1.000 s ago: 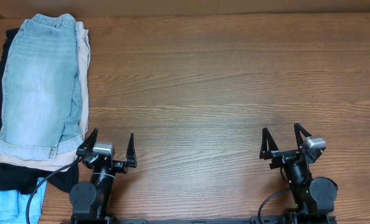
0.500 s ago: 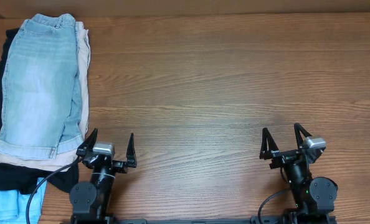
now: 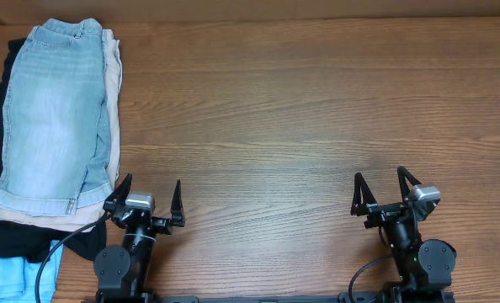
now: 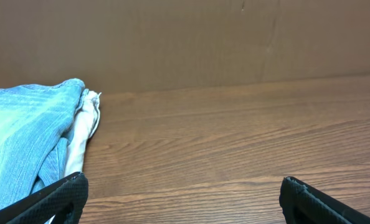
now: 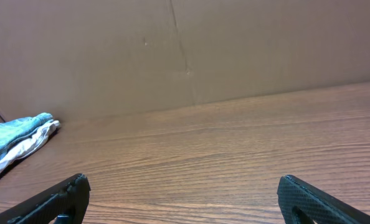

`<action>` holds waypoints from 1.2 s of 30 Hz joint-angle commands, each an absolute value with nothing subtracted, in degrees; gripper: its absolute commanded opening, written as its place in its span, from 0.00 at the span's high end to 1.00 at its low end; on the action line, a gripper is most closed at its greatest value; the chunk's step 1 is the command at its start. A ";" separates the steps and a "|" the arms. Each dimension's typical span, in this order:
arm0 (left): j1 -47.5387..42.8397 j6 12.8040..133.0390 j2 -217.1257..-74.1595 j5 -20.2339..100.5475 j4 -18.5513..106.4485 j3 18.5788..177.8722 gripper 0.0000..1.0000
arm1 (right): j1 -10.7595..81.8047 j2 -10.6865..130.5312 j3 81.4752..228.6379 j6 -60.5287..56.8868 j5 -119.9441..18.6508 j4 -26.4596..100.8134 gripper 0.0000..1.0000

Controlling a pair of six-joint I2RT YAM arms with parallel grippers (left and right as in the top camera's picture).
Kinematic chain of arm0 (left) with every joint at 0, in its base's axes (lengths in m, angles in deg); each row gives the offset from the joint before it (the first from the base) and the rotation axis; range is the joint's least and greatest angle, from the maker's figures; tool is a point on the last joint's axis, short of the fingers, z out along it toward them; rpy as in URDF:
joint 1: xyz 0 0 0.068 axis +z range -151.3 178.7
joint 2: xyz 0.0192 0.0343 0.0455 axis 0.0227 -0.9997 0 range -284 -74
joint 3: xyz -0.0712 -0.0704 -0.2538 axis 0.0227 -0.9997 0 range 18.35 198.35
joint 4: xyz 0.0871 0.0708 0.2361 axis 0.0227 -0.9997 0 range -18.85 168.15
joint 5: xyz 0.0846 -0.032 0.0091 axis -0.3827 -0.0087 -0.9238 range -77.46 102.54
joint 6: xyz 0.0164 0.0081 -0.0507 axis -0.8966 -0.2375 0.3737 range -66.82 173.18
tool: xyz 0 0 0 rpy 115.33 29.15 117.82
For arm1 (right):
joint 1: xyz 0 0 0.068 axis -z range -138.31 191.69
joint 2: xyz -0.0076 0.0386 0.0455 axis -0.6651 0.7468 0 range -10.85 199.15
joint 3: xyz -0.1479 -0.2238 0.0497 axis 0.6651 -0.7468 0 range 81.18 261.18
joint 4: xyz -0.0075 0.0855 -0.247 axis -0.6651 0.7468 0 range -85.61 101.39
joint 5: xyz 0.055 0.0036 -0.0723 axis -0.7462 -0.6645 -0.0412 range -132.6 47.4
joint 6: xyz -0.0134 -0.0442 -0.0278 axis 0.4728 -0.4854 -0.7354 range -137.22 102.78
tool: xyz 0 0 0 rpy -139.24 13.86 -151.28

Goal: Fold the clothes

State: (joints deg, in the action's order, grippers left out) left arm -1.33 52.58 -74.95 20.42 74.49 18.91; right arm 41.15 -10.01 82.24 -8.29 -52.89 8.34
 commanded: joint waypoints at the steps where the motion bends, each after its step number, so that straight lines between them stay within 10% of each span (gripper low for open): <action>1: -1.70 51.88 -74.27 19.59 74.43 18.62 0.00 | 40.78 -10.69 81.63 -8.64 -52.52 7.99 0.00; 22: -1.70 68.21 -74.27 19.20 75.98 23.26 0.00 | 40.78 -10.56 83.92 -8.62 -53.24 4.25 0.00; 36: -1.70 66.40 -95.84 15.57 50.89 56.89 0.00 | 40.78 16.09 118.61 -8.25 -60.78 19.02 0.00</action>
